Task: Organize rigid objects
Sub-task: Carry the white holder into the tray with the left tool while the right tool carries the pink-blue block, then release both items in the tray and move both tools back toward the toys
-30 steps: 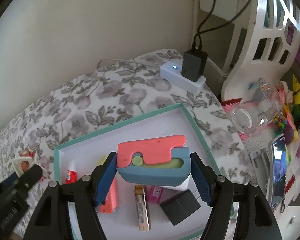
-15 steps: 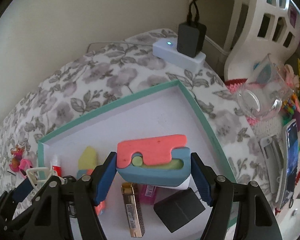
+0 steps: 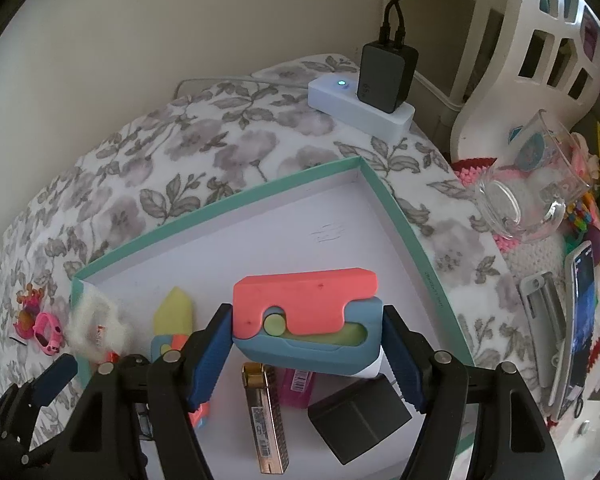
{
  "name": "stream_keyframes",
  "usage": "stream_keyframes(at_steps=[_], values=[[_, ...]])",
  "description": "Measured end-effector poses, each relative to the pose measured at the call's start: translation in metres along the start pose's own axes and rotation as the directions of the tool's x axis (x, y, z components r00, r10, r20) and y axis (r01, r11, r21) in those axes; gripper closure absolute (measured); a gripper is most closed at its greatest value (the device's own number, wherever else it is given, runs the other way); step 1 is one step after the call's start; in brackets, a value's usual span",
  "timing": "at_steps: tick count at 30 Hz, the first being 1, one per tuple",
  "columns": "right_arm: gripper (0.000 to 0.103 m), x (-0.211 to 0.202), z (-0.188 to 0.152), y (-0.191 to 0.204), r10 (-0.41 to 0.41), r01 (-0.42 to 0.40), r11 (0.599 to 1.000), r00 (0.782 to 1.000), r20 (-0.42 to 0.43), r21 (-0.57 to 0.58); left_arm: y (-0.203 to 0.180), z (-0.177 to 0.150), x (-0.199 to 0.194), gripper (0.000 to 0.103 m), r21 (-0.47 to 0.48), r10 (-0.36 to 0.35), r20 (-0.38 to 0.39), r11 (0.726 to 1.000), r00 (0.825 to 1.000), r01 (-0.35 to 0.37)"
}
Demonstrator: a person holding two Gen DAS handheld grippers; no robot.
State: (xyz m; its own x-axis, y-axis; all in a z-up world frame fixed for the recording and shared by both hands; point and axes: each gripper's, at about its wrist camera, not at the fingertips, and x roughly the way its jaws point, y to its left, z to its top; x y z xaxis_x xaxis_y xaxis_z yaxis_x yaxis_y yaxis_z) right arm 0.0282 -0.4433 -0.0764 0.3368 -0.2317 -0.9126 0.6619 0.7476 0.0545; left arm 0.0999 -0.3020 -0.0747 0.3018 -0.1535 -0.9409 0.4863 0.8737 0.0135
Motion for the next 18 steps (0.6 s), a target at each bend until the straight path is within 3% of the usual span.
stream_keyframes(at_steps=[8,11,18], values=[[0.027,-0.001,0.0,0.0,0.0,0.0,1.0,1.0,-0.006,-0.001,0.005,0.002,-0.003,0.032,-0.022,-0.009,-0.004,1.0,1.0,0.009],[0.018,-0.003,0.001,0.002,0.013,-0.013,1.0,1.0,-0.001,-0.003,0.007,0.004,-0.005,0.032,-0.034,-0.012,0.0,0.999,1.0,0.012],[0.018,-0.008,0.002,0.006,0.02,-0.02,1.0,1.0,0.01,-0.014,0.017,0.006,-0.01,0.031,-0.066,-0.012,0.001,0.998,1.0,0.012]])
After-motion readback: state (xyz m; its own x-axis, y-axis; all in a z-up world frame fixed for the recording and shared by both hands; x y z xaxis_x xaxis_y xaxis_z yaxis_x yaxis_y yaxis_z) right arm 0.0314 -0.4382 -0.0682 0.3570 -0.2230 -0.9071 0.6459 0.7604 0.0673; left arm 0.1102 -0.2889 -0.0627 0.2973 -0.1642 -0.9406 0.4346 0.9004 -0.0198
